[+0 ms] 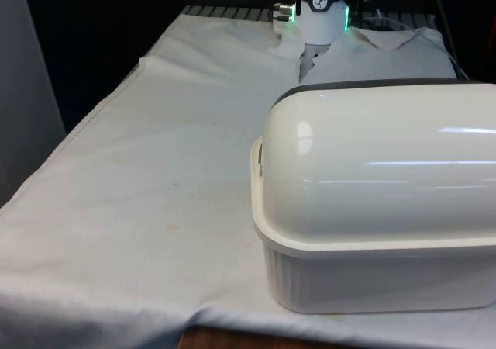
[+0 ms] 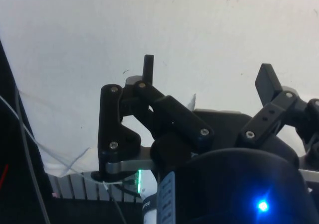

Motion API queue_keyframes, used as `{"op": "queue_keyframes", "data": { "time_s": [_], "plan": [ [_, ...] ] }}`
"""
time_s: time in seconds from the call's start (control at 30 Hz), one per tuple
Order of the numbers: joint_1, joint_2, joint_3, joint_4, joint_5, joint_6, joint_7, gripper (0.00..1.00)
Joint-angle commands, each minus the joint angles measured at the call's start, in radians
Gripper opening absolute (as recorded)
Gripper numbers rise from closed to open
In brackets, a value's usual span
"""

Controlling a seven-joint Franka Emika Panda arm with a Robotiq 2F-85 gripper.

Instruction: Open the lid, then close it.

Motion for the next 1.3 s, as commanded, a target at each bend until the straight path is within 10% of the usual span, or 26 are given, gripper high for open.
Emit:
{"op": "queue_keyframes", "data": {
  "time_s": [0.0, 1.27],
  "plan": [
    [0.001, -0.002, 0.0, -0.001, 0.001, 0.001, 0.004, 1.0],
    [0.009, 0.001, 0.014, -0.02, -0.052, 0.033, 0.072, 1.0]
  ]
}}
